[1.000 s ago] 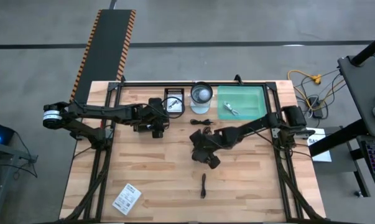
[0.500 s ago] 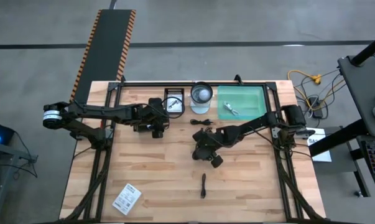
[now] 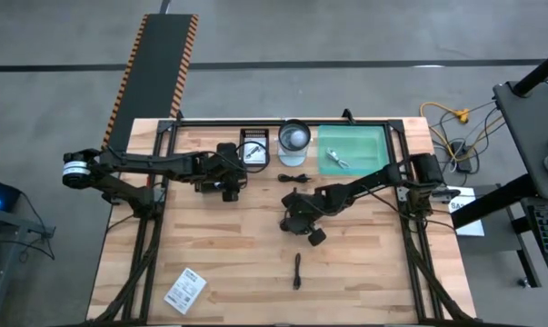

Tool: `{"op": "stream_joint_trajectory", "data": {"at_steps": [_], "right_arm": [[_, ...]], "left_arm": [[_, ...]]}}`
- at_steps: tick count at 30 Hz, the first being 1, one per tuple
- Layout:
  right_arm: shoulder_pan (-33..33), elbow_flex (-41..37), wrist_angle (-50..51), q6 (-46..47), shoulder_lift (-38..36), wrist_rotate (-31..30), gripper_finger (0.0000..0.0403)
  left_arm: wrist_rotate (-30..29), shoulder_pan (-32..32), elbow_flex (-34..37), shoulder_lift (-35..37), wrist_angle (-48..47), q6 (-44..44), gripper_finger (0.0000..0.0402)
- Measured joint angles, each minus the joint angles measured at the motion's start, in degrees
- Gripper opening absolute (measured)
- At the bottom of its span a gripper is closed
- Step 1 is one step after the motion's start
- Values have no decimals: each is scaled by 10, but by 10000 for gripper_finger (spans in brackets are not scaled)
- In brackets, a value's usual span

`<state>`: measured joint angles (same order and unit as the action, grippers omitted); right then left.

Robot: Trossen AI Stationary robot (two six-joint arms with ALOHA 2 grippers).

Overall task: Pick and place items into bin
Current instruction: Put the middle black charger cable into the light blue bin

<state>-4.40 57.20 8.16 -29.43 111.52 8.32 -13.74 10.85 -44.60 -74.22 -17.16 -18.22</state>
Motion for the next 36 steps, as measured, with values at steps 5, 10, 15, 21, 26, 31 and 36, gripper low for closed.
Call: {"op": "stream_joint_trajectory", "data": {"at_steps": [5, 10, 15, 21, 26, 31, 36], "right_arm": [[-1, -3, 47, 18, -48, -10, 16], [-1, -4, 141, 21, -151, -65, 14], [3, -6, 225, 17, -250, -192, 14], [52, -19, 274, 13, -340, -262, 13], [128, -39, 268, 6, -385, -265, 13], [213, -44, 266, -8, -390, -265, 13], [287, -44, 240, 36, -374, -265, 32]], "left_arm": [[0, 0, 0, 0, 0, -1, 281], [0, 0, 0, 0, 0, -1, 281], [0, 0, 0, 0, 1, -1, 281], [0, 0, 0, 0, 0, 0, 281], [0, 0, 0, 0, 1, -1, 281], [0, 0, 0, 0, 1, 0, 281], [0, 0, 0, 0, 2, 0, 281]]}}
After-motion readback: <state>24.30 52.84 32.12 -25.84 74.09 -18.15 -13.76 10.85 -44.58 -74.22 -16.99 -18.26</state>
